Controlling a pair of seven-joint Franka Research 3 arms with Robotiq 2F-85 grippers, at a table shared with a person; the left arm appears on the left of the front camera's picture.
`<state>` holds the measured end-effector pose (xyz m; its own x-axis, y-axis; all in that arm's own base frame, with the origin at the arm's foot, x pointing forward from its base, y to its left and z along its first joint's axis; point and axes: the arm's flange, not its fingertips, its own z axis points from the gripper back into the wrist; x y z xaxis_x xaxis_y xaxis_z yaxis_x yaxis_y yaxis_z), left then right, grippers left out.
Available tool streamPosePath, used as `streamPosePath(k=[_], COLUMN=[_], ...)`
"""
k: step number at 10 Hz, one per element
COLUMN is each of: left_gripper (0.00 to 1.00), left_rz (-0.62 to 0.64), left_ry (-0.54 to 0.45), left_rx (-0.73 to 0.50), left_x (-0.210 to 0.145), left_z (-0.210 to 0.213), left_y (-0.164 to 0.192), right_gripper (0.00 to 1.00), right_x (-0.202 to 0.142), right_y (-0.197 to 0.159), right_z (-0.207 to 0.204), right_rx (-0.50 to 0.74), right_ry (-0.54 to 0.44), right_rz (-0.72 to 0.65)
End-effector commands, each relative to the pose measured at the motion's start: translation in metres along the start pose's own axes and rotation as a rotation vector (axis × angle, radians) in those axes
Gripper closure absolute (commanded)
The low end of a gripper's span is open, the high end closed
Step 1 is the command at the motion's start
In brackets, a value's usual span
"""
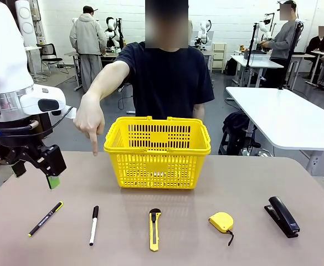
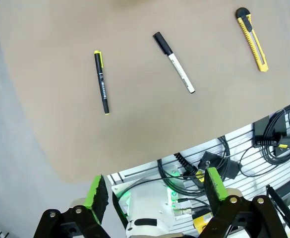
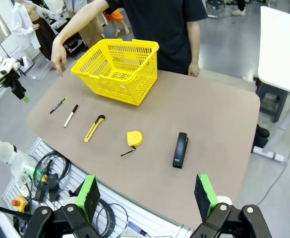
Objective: Place the items the person wants into the basket.
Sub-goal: Pick up the item the person points to and place it in the Market Basket.
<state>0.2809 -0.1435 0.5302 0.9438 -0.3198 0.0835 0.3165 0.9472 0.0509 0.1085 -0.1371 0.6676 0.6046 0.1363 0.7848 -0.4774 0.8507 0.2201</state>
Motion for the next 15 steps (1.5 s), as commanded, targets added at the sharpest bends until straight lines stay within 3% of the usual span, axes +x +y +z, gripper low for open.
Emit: streamPosePath(k=[1, 2, 4, 7, 12, 15], left_gripper=[0.0, 0.0, 0.0, 0.0, 0.0, 0.0], left_rz=[-0.002, 0.0, 0.124, 0.193, 0.31, 0.369], left_ry=[0.003, 0.0, -0.063, -0.148, 0.004, 0.032], left_rx=[0.01, 0.0, -0.014, -0.018, -0.035, -0.05], left_x=[-0.002, 0.0, 0.0, -0.006, 0.019, 0.028], left_z=[0.0, 0.0, -0.045, -0.093, -0.152, -0.183], left_y=[0.002, 0.0, -0.021, -0.044, -0.044, -0.043], right_gripper=[0.0, 0.0, 0.0, 0.0, 0.0, 0.0], right_x=[-0.002, -0.002, -0.002, -0.002, -0.002, -0.002], right_y=[0.005, 0.005, 0.005, 0.005, 0.005, 0.005], right_z=[0.008, 0.008, 0.008, 0.008, 0.008, 0.008], right_rx=[0.0, 0.0, 0.0, 0.0, 0.0, 0.0], right_ry=[-0.009, -0.009, -0.009, -0.009, -0.009, -0.009], right_rz=[0.007, 0.007, 0.007, 0.007, 0.007, 0.007])
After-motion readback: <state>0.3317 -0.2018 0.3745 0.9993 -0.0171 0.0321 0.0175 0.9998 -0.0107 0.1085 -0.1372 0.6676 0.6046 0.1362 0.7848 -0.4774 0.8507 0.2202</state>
